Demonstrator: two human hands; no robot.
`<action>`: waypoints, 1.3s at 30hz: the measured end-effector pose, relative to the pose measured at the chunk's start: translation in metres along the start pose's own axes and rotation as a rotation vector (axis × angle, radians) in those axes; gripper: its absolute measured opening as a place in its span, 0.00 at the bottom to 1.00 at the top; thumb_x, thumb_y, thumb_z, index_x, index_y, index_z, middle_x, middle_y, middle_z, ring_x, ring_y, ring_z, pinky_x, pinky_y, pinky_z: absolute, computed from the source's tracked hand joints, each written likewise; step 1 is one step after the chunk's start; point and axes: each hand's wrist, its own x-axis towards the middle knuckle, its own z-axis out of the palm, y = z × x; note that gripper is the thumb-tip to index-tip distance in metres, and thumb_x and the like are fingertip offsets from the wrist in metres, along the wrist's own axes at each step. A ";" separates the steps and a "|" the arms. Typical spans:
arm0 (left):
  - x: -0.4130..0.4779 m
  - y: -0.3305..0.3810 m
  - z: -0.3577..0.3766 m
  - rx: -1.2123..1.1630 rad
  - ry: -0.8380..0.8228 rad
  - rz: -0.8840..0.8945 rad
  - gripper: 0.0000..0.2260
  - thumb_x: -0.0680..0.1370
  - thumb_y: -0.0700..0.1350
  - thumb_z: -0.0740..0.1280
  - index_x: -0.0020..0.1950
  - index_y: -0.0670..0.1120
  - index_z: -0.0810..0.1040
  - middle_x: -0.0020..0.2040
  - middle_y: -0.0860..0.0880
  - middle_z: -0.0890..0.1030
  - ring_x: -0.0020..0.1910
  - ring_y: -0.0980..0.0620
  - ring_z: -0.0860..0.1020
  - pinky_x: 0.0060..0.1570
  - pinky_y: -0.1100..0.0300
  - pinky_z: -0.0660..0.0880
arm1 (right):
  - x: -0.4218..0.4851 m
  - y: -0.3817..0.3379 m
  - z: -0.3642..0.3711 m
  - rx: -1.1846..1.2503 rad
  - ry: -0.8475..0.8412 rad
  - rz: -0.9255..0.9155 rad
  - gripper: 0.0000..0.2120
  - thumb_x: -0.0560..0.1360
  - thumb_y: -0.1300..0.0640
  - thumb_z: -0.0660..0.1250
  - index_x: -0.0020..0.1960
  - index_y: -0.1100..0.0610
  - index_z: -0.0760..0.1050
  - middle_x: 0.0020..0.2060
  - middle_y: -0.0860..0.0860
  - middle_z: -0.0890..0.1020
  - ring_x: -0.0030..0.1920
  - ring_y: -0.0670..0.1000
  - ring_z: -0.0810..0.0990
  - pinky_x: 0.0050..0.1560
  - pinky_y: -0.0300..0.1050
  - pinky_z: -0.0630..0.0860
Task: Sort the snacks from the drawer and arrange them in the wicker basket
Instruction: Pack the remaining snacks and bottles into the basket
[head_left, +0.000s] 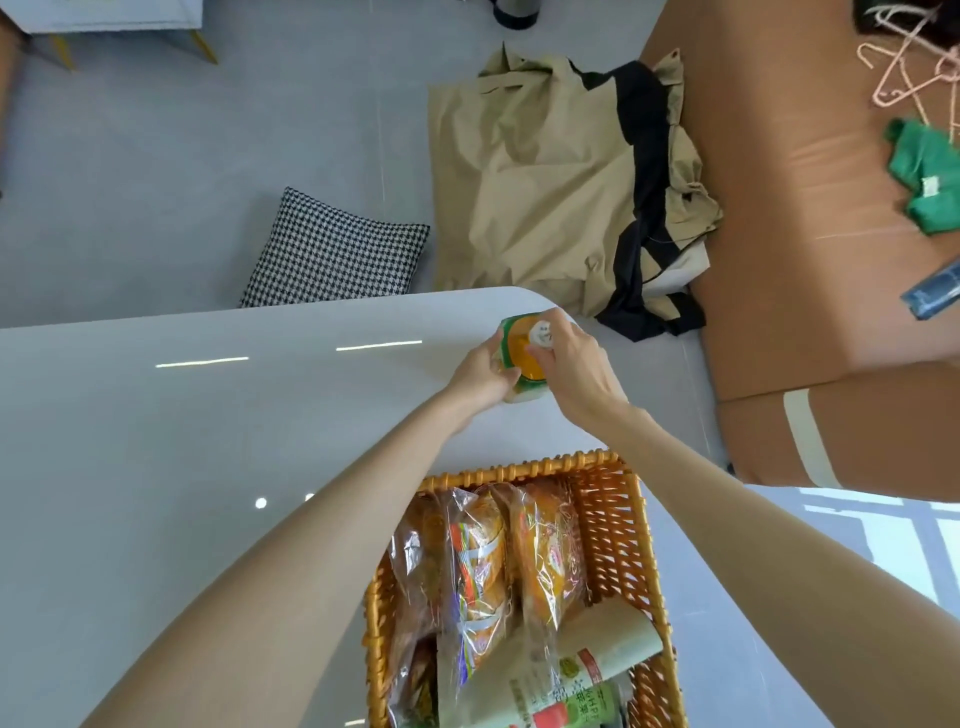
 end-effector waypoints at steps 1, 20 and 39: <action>0.004 0.002 0.002 0.004 0.001 0.003 0.22 0.80 0.37 0.60 0.73 0.49 0.65 0.65 0.45 0.76 0.66 0.47 0.72 0.62 0.56 0.69 | 0.003 0.002 -0.001 0.014 0.000 0.003 0.12 0.82 0.57 0.56 0.64 0.58 0.64 0.60 0.59 0.74 0.49 0.58 0.73 0.42 0.50 0.73; -0.085 -0.025 -0.025 0.072 0.298 0.257 0.22 0.81 0.37 0.57 0.75 0.48 0.64 0.71 0.50 0.70 0.68 0.54 0.69 0.56 0.70 0.64 | -0.084 0.012 -0.014 0.232 0.237 0.077 0.25 0.80 0.59 0.60 0.75 0.51 0.60 0.67 0.54 0.71 0.58 0.52 0.75 0.58 0.52 0.77; -0.255 -0.167 0.025 0.201 0.199 0.228 0.23 0.81 0.43 0.61 0.76 0.51 0.61 0.73 0.49 0.67 0.68 0.50 0.70 0.60 0.60 0.69 | -0.311 0.012 0.081 0.119 0.160 0.110 0.17 0.81 0.59 0.58 0.67 0.48 0.72 0.72 0.52 0.64 0.58 0.54 0.76 0.48 0.46 0.78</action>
